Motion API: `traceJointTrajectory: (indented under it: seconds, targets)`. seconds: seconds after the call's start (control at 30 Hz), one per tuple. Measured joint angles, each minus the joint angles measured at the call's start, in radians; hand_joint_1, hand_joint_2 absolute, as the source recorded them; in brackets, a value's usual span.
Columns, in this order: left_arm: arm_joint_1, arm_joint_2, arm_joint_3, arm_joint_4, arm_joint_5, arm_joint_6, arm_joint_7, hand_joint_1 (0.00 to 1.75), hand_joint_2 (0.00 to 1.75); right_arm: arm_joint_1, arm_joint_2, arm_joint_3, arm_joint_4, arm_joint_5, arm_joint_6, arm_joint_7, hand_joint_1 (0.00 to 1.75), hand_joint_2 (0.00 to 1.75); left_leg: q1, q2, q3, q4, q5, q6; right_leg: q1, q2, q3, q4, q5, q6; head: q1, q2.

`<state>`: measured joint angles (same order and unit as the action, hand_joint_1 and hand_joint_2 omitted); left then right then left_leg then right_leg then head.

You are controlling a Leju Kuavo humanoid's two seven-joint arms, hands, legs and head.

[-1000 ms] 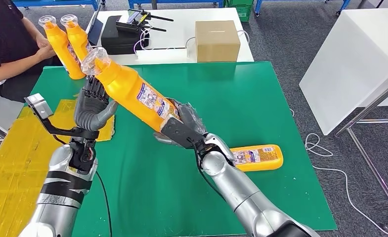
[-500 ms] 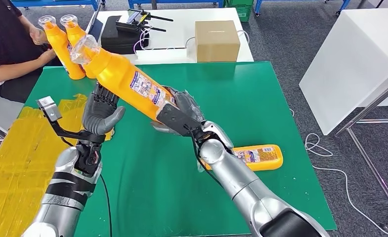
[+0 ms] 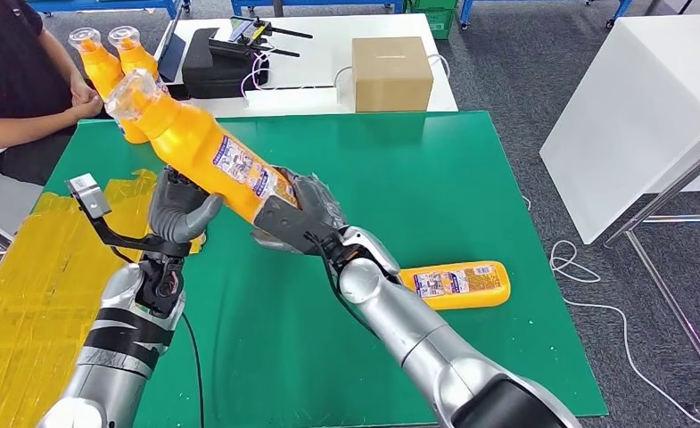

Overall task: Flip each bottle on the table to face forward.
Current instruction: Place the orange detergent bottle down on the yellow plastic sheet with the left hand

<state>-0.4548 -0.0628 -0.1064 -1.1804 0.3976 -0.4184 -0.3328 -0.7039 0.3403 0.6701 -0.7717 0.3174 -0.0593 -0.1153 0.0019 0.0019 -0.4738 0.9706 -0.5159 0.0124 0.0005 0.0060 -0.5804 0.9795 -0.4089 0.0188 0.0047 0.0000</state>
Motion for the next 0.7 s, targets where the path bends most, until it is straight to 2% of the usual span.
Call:
traceJointTrajectory:
  seconds: [0.3, 0.57, 0.6, 0.63, 0.7]
  targets:
    - [0.031, 0.017, 0.006, 0.011, 0.004, -0.015, -0.03, 0.0, 1.75, -0.004, 0.006, 0.221, 0.021, -0.136, -0.015, 0.041, 1.75, 1.75, 0.0, 0.0, 0.0, 0.0, 0.0, 0.0, 0.0, 0.0, 0.0, 0.0, 0.0, 0.0, 0.0, 0.0]
    - [0.052, 0.031, 0.008, 0.01, 0.005, -0.023, -0.045, 0.02, 1.75, -0.015, 0.006, 0.289, 0.021, -0.142, -0.015, 0.047, 1.75, 1.75, 0.0, 0.0, 0.0, 0.0, 0.0, 0.0, 0.0, 0.0, 0.0, 0.0, 0.0, 0.0, 0.0, 0.0]
    - [0.053, 0.032, 0.008, 0.01, 0.005, -0.024, -0.046, 0.1, 1.75, -0.016, 0.006, 0.295, 0.021, -0.143, -0.015, 0.048, 1.75, 1.75, 0.0, 0.0, 0.0, 0.0, 0.0, 0.0, 0.0, 0.0, 0.0, 0.0, 0.0, 0.0, 0.0, 0.0]
    - [0.054, 0.034, 0.008, 0.01, 0.005, -0.025, -0.047, 0.31, 1.75, -0.018, 0.006, 0.3, 0.021, -0.144, -0.014, 0.05, 1.75, 1.75, 0.0, 0.0, 0.0, 0.0, 0.0, 0.0, 0.0, 0.0, 0.0, 0.0, 0.0, 0.0, 0.0, 0.0]
    - [0.055, 0.036, 0.009, 0.01, 0.004, -0.03, -0.049, 1.05, 1.75, -0.02, 0.005, 0.308, 0.021, -0.144, -0.013, 0.052, 1.75, 1.75, 0.0, 0.0, 0.0, 0.0, 0.0, 0.0, 0.0, 0.0, 0.0, 0.0, 0.0, 0.0, 0.0, 0.0]
